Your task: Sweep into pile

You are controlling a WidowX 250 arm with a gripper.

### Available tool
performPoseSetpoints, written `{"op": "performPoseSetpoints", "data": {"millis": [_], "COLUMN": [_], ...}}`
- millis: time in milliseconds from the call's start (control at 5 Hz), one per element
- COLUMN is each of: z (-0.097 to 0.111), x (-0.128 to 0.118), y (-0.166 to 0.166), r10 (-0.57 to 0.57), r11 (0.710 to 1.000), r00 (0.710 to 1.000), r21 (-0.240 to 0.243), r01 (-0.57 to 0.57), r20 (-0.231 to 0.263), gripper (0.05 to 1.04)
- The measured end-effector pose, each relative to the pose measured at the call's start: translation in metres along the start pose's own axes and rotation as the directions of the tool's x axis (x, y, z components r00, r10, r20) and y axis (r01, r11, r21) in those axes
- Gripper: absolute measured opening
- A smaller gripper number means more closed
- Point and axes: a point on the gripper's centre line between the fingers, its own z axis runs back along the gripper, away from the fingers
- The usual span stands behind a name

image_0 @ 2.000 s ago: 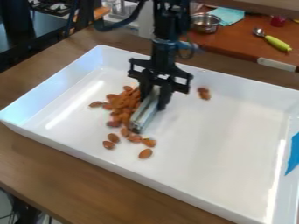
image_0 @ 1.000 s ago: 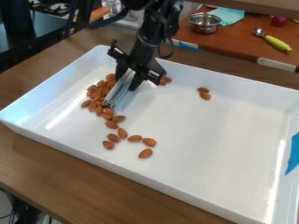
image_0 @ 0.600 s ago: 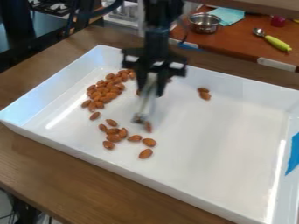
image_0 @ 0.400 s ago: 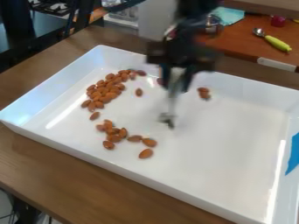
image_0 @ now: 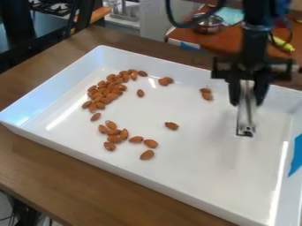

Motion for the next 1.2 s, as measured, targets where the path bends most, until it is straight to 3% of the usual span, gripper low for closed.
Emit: {"op": "performPoseSetpoints", "data": {"millis": [200, 400, 600, 800, 1200], "z": [-0.014, -0.018, -0.034, -0.028, -0.036], "x": [0.000, -0.008, -0.016, -0.032, -0.042], "y": [-0.039, -0.053, -0.039, -0.024, 0.001], "r10": [-0.038, -0.082, -0.111, -0.158, -0.200], "r11": [0.998, 0.994, 0.993, 0.986, 0.979], "r00": [0.995, 0.991, 0.988, 0.986, 0.980], "r21": [-0.061, -0.080, -0.060, -0.059, -0.046], "r01": [0.033, 0.073, 0.105, 0.154, 0.200], "r20": [-0.088, -0.107, -0.104, -0.061, -0.004], "gripper": [0.383, 0.383, 0.383, 0.383, 0.383]}}
